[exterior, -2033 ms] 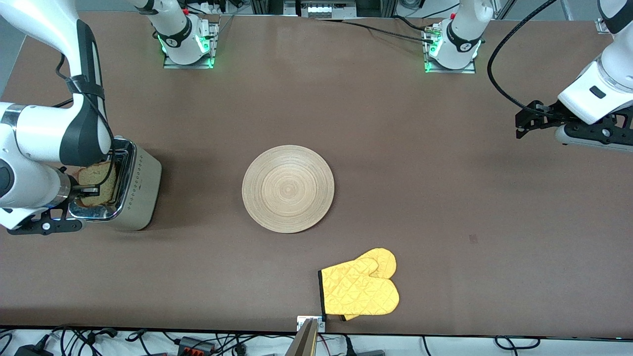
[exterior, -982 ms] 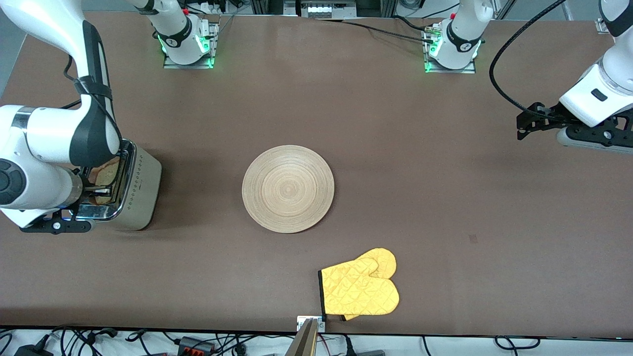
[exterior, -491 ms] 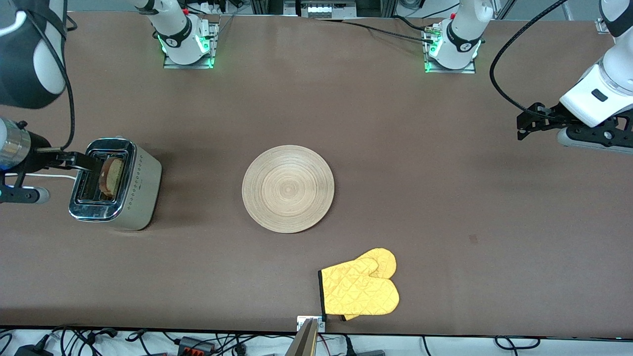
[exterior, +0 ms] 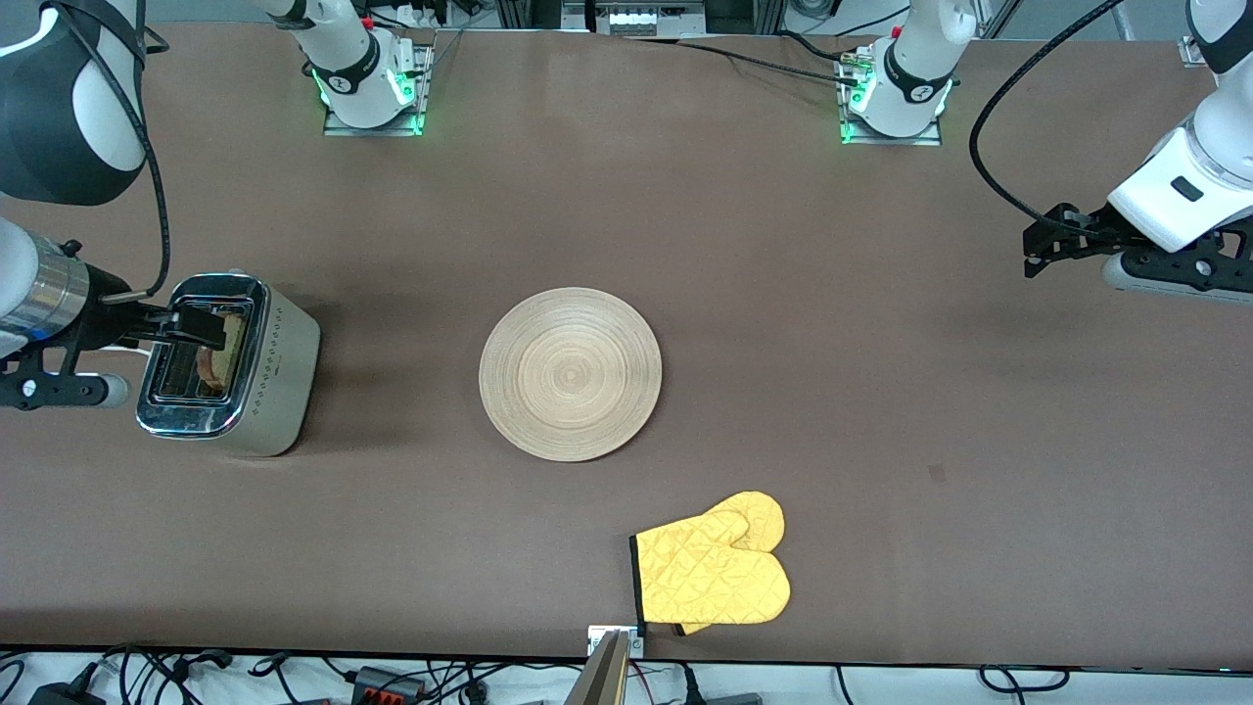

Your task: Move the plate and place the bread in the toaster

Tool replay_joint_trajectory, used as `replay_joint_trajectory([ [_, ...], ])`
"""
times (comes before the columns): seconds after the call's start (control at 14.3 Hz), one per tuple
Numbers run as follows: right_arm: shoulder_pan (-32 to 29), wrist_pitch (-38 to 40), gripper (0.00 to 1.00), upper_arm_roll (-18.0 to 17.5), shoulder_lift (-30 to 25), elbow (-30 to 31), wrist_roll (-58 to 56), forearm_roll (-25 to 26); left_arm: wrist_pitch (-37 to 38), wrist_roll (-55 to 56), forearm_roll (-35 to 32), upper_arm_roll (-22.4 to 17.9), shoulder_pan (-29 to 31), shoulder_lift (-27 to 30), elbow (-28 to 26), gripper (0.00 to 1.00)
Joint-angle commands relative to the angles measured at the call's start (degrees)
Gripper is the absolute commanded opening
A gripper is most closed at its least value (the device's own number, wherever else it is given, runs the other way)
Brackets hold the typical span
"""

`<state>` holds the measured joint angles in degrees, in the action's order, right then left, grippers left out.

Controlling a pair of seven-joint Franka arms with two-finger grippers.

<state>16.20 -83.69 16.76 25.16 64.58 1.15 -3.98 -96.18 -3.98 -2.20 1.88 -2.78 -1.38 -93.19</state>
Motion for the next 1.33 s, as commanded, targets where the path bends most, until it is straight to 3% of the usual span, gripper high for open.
replay_joint_trajectory([
  [0.0,-1.51,1.86,1.0,1.17,0.41,-1.47,-0.53,-1.03,0.91,-0.5,0.01,-0.03,0.14,-0.9,1.79,1.0],
  [0.7,-2.66,3.19,1.0,0.47,-1.6,-0.6,-0.28,-1.65,0.91,-0.5,0.01,-0.03,0.14,-0.9,1.79,1.0],
  [0.77,-3.88,2.75,1.0,-0.66,-2.91,1.32,-0.01,-1.82,0.91,-0.59,0.01,-0.03,0.14,-0.9,1.79,1.0],
  [0.98,-15.46,-2.32,1.0,-12.67,-11.07,13.25,-0.1,-1.39,0.91,-0.59,0.01,-0.03,0.14,-0.9,1.79,1.0],
  [1.05,-17.23,-4.96,1.0,-14.8,-14.15,17.91,0.08,-1.12,0.91,-0.59,0.01,-0.03,0.14,-0.9,1.79,1.0],
  [1.26,-17.69,-12.96,1.0,-15.26,-21.55,29.01,-0.36,-0.95,0.91,-0.59,0.01,-0.03,0.23,-0.82,1.79,1.0],
])
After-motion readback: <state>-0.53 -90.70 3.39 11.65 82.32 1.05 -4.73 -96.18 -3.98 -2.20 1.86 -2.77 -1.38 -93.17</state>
